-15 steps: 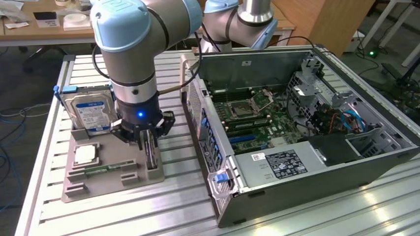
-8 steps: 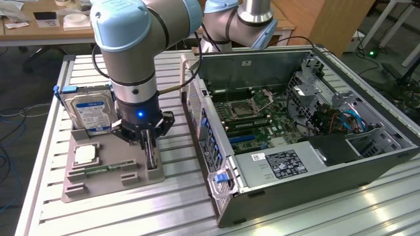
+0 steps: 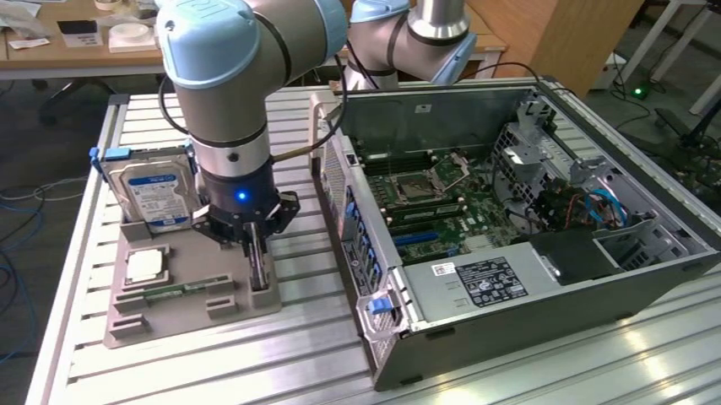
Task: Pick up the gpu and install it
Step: 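Pick up the gpu and move the gpu toward the slot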
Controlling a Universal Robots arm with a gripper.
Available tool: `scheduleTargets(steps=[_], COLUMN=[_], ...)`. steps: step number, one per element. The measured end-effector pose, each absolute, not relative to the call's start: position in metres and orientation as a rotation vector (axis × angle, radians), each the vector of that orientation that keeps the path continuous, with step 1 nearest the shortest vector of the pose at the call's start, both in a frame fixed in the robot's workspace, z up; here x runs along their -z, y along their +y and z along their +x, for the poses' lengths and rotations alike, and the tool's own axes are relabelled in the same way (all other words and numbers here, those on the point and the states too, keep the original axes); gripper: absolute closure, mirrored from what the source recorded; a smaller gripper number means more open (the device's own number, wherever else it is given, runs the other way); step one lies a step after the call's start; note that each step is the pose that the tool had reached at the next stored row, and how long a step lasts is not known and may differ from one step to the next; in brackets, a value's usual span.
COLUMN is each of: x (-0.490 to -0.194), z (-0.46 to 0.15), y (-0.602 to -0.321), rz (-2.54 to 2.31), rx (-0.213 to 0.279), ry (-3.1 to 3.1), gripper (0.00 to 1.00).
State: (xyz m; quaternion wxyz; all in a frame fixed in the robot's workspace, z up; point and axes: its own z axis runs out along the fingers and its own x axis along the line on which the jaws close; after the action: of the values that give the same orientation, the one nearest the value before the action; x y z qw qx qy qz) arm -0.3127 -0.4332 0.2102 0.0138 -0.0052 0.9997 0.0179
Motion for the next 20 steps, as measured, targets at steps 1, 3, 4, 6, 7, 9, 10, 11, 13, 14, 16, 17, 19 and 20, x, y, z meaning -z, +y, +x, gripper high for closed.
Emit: scheduleTargets(steps=[1, 3, 4, 6, 7, 9, 10, 11, 13, 14, 16, 17, 19, 20], x=[-0.21, -0.21, -0.21, -0.21, -0.21, -0.21, -0.21, -0.211, -0.217, -0.22, -0.228, -0.233, -0.242, -0.247], z=[-0.313, -0.313, -0.313, -0.313, -0.313, -0.313, -0.313, -0.313, -0.313, -0.313, -0.313, -0.313, -0.313, -0.313], y=[-0.433, -0.433, -0.433, -0.433, -0.433, -0.433, -0.433, -0.433, -0.433, -0.433, -0.433, -0.433, -0.433, -0.433], rz=[-0.016, -0.016, -0.016, -0.016, -0.016, -0.016, -0.016, -0.016, -0.016, -0.016, -0.016, -0.016, -0.016, -0.016], rx=[-0.056, -0.055, -0.055, -0.055, -0.055, -0.055, -0.056, -0.057, -0.057, -0.057, -0.059, -0.06, -0.06, -0.061], ry=[3.113, 3.113, 3.113, 3.113, 3.113, 3.113, 3.113, 3.113, 3.113, 3.113, 3.113, 3.113, 3.113, 3.113], gripper=[0.72, 0.72, 0.72, 0.72, 0.72, 0.72, 0.72, 0.72, 0.72, 0.72, 0.72, 0.72, 0.72, 0.72])
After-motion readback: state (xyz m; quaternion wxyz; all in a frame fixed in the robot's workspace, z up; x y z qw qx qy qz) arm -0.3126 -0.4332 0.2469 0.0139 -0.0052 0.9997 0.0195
